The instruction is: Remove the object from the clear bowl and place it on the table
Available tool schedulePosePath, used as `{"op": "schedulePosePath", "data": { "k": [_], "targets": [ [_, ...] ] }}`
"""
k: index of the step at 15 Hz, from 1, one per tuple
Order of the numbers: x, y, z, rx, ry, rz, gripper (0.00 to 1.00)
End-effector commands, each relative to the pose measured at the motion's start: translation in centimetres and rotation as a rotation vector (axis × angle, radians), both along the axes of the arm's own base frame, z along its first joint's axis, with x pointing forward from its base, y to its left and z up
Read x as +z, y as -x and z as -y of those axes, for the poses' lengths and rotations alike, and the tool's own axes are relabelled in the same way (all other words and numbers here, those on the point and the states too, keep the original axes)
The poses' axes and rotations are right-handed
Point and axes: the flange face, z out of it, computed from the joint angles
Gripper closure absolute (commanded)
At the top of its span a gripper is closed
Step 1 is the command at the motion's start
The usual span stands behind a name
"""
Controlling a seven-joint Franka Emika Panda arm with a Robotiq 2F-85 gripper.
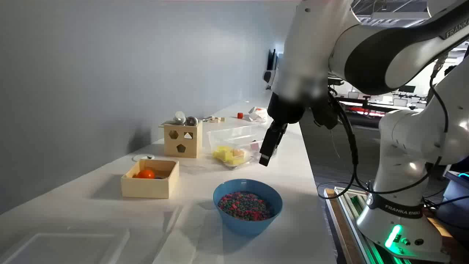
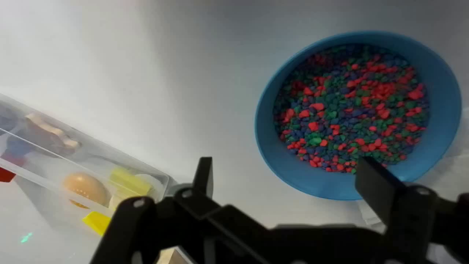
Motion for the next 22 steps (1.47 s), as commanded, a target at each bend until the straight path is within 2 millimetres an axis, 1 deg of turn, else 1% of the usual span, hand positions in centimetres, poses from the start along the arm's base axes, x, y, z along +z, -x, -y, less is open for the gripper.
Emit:
{"op": "schedulePosePath", "data": {
  "k": [1,3,4,5,6,7,8,9,10,12,15,17,19,21,22],
  "targets": [
    [0.0,0.0,0.0,0.000,0.000,-0.001,0.00],
    [0.0,0.0,0.0,0.000,0.000,-0.001,0.00],
    [0.2,-0.3,0.5,-0.018,0.005,0.017,0.00],
    [0.4,-1.0,1.3,-0.045,-0.005,0.027,0.00],
    [1.1,-1.7,2.8,-0.077,-0.009,0.054,0.00],
    [1.7,-2.1,3.8,-0.101,-0.016,0.073,0.00],
    [2.4,-2.7,5.5,-0.128,-0.017,0.098,0.00],
    [2.8,-3.3,7.1,-0.155,-0.017,0.117,0.00],
    [3.3,-3.9,9.2,-0.149,-0.011,0.123,0.00],
    [3.8,-4.7,13.0,-0.113,0.023,0.120,0.00],
    [3.8,-5.9,19.0,-0.050,0.099,0.065,0.00],
    [3.2,-6.7,22.6,-0.036,0.099,0.042,0.00],
    [1.9,-8.1,26.0,-0.108,0.060,0.005,0.00],
    [0.2,-9.8,28.0,-0.167,0.038,-0.023,0.00],
    [-0.3,-10.4,28.9,-0.182,0.044,-0.038,0.00]
  ]
}}
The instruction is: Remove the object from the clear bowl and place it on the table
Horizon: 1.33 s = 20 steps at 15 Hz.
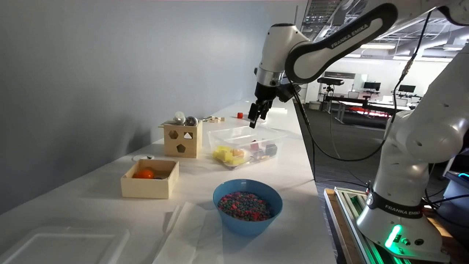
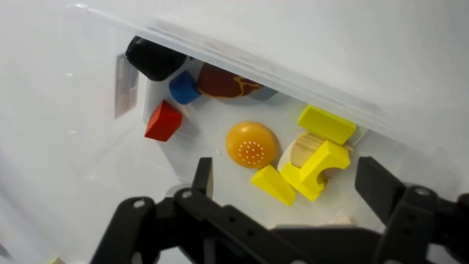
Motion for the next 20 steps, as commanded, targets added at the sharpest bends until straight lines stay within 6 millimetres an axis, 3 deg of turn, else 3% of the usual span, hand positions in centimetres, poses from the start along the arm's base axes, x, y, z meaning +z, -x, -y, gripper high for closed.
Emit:
{"op": "schedulePosePath", "data": {
  "k": [1,4,6,7,11,14,18,20],
  "targets": [
    [-2.7,-4.0,3.1,-0.054,-0.005,-0.053,0.00],
    [-4.3,-6.6,4.8,-0.115,0.005,-0.068,0.00],
    [-4.8,-8.0,4.6,-0.196,-0.016,-0.059,0.00],
    [-4.4,-6.0,4.4,-0.141,-0.025,-0.063,0.00],
    [-5.2,-7.8,4.5,-0.181,-0.032,-0.059,0.00],
    [-6.5,-8.3,5.7,-0.116,0.018,-0.086,0.00],
    [-10.2,-8.6,6.9,-0.042,0.034,-0.168,0.00],
    [-11.8,-9.0,7.3,-0.096,0.007,-0.189,0.00]
  ]
}}
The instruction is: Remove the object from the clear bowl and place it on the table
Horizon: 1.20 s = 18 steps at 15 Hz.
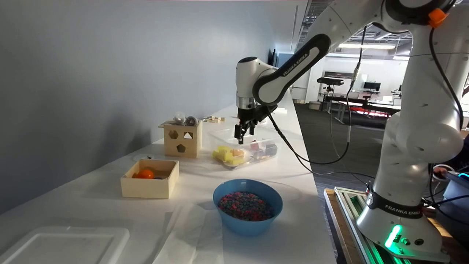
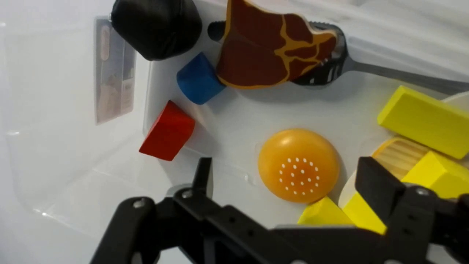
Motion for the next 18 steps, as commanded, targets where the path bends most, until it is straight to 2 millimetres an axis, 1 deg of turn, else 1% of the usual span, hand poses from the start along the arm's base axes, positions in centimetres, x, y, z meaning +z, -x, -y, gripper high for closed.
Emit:
{"op": "schedulePosePath", "data": {
  "k": [1,2,4,5,10,12,16,17,18],
  "targets": [
    [-1.0,-0.1,0.3,-0.005,-0.005,-0.016,0.00],
    [-1.8,-0.1,0.5,-0.008,-0.007,-0.029,0.00],
    [-1.9,-0.1,0.5,-0.007,-0.007,-0.031,0.00],
    [-2.0,-0.5,0.3,0.028,0.000,-0.027,0.00],
    [-5.1,-2.9,-0.1,0.236,0.019,-0.050,0.00],
    [-6.0,-3.6,0.0,0.260,0.043,-0.058,0.00],
    [-7.1,-4.7,0.5,0.260,0.064,-0.057,0.00],
    [-7.2,-5.0,0.5,0.262,0.063,-0.057,0.24],
    [-7.4,-5.1,0.4,0.263,0.069,-0.062,0.26]
  ]
}}
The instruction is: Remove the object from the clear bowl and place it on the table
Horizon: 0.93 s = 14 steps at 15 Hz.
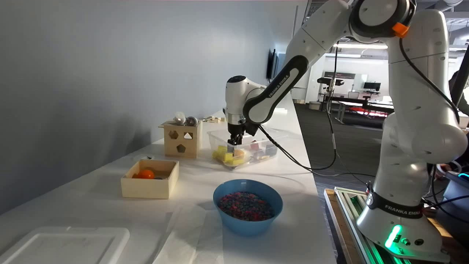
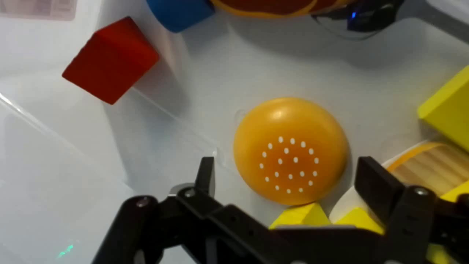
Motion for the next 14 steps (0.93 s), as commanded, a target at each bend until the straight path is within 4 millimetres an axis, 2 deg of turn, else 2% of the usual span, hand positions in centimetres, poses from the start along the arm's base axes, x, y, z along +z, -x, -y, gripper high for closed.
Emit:
{"op": "schedulePosePath", "data": {
  "k": [1,4,6,10,11,14],
  "targets": [
    [-1.3,-1.1,-0.1,0.026,0.030,-0.014,0.33],
    [-1.0,-0.5,-1.1,-0.030,0.062,-0.072,0.55],
    [-0.6,0.9,-1.6,-0.099,0.130,-0.138,0.70],
    [-2.1,2.0,-2.8,-0.206,0.179,-0.223,0.95],
    [-2.2,2.1,-3.0,-0.225,0.184,-0.238,0.99],
    [-1.4,2.7,-3.1,-0.280,0.196,-0.260,1.00]
  ]
}}
